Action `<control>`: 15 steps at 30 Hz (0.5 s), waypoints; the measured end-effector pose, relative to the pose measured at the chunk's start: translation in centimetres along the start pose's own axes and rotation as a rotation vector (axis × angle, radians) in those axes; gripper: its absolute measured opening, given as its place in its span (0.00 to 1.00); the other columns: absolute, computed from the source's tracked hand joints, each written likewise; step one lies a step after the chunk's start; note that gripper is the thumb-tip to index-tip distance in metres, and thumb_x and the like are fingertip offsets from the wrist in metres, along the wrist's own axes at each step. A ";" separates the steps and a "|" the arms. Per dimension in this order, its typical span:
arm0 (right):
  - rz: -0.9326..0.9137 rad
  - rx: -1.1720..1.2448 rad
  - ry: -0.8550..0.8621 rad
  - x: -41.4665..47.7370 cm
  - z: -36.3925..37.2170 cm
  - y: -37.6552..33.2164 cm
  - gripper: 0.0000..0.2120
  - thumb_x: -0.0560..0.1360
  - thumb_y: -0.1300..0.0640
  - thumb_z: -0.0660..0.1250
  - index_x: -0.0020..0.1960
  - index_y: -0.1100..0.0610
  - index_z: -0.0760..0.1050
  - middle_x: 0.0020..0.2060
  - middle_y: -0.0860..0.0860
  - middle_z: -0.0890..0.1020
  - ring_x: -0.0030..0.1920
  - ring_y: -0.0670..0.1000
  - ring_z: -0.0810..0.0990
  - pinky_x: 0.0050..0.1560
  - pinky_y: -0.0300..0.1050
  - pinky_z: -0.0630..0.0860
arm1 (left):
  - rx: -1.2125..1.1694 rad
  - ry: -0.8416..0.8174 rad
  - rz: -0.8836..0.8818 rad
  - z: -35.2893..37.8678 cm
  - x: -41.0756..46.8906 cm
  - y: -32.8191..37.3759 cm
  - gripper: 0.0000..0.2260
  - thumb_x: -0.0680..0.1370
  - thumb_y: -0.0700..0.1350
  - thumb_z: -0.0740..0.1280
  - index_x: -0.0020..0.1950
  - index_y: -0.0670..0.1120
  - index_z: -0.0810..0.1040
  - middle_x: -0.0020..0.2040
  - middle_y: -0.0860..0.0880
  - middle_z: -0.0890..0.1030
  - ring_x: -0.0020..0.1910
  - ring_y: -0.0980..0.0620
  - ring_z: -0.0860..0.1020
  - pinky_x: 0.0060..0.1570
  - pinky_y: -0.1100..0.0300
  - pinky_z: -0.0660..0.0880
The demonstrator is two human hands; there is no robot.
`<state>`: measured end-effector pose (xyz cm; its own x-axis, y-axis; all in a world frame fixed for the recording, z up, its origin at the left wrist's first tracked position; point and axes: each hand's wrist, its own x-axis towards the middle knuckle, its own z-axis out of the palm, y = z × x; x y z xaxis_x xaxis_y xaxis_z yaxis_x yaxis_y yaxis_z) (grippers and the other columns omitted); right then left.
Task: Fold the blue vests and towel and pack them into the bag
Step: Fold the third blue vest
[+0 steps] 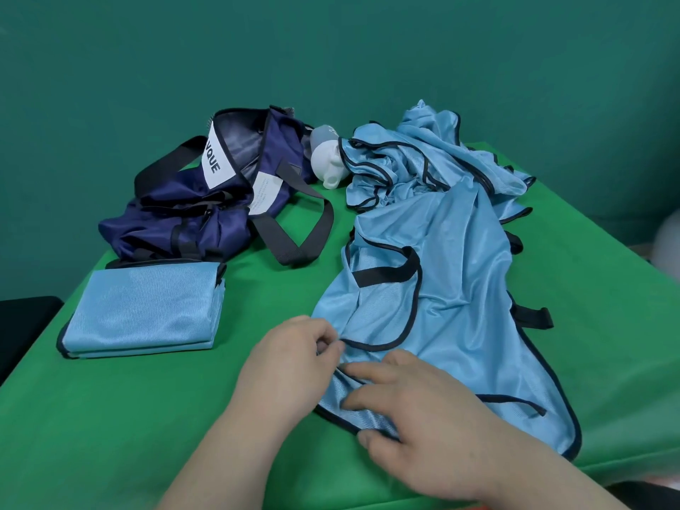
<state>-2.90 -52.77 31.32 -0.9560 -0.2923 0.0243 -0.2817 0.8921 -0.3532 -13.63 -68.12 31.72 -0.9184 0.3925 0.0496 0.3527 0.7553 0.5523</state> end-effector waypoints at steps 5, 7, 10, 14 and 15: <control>0.047 0.045 0.045 0.0 0.0 0.5 0.20 0.76 0.41 0.57 0.65 0.41 0.74 0.62 0.37 0.74 0.58 0.44 0.69 0.60 0.45 0.73 | -0.063 0.119 -0.153 -1.2 -0.3 -0.1 0.03 0.74 0.46 0.66 0.42 0.52 0.73 0.34 0.53 0.79 0.36 0.55 0.77 0.39 0.55 0.74; 0.060 0.054 0.057 0.1 0.1 0.6 0.20 0.76 0.41 0.57 0.66 0.41 0.73 0.59 0.38 0.74 0.58 0.44 0.70 0.60 0.45 0.72 | -0.048 0.091 -0.177 -1.5 -0.6 -0.4 0.03 0.74 0.46 0.65 0.44 0.53 0.71 0.33 0.52 0.79 0.36 0.53 0.77 0.38 0.54 0.75; 0.073 0.050 0.077 0.0 0.1 0.6 0.19 0.76 0.42 0.59 0.66 0.42 0.72 0.56 0.39 0.74 0.58 0.43 0.70 0.60 0.43 0.72 | -0.005 0.069 -0.204 -1.8 -0.7 -0.8 0.03 0.75 0.46 0.61 0.43 0.53 0.73 0.32 0.53 0.79 0.36 0.51 0.77 0.36 0.55 0.74; 0.098 0.047 0.101 -0.1 0.1 0.4 0.17 0.74 0.41 0.58 0.60 0.42 0.75 0.51 0.39 0.76 0.54 0.42 0.72 0.53 0.41 0.73 | 0.055 0.035 -0.226 -2.3 -0.8 -1.2 0.06 0.77 0.46 0.58 0.42 0.52 0.74 0.35 0.52 0.80 0.38 0.51 0.78 0.39 0.55 0.75; 0.103 0.049 0.107 -0.1 0.0 0.4 0.15 0.74 0.41 0.58 0.59 0.42 0.74 0.50 0.39 0.75 0.53 0.41 0.71 0.52 0.41 0.72 | 0.076 0.022 -0.222 -2.4 -0.8 -1.4 0.06 0.77 0.47 0.58 0.43 0.53 0.73 0.37 0.53 0.80 0.39 0.51 0.78 0.40 0.54 0.76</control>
<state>-2.94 -52.45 31.15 -0.9835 -0.1597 0.0844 -0.1803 0.8966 -0.4046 -13.81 -70.74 32.89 -0.9784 0.2012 -0.0470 0.1534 0.8597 0.4872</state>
